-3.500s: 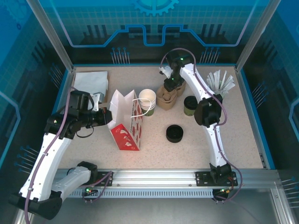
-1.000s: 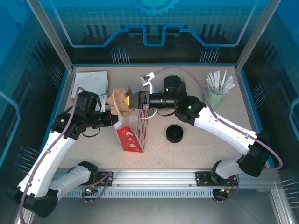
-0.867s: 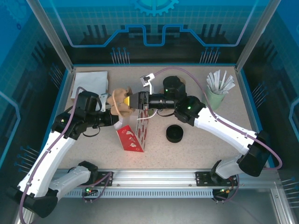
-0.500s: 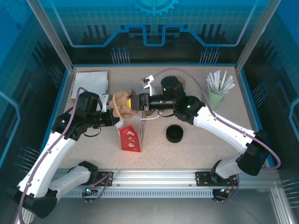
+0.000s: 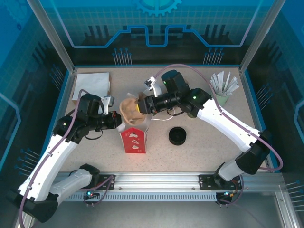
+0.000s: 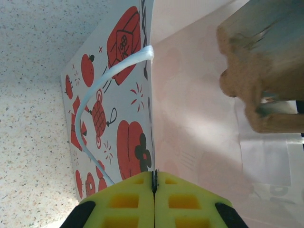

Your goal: Pack the takeout coffee

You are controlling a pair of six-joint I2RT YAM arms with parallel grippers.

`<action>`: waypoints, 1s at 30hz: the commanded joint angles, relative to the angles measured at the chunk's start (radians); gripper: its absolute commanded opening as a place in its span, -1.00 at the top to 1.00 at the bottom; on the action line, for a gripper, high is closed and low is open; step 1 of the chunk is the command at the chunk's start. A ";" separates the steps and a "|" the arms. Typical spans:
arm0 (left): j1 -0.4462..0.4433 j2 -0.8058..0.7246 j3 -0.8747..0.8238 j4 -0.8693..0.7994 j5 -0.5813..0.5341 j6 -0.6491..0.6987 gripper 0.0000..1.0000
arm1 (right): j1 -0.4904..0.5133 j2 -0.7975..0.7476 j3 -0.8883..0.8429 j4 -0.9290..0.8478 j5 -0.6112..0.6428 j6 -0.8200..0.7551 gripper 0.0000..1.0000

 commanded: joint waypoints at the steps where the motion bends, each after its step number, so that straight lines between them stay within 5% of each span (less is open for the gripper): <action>1: -0.007 -0.018 -0.005 0.025 0.029 -0.001 1.00 | -0.015 0.039 0.067 -0.187 0.023 -0.119 0.31; 15: -0.007 -0.016 -0.025 0.060 0.088 -0.043 0.91 | 0.018 0.155 0.260 -0.422 0.170 -0.303 0.32; 26: -0.007 -0.033 -0.068 0.078 0.109 -0.054 0.91 | 0.016 0.081 0.171 -0.253 0.144 -0.215 0.33; 30: -0.007 -0.031 -0.073 0.090 0.120 -0.045 0.92 | 0.021 0.069 0.150 -0.159 0.041 -0.217 0.33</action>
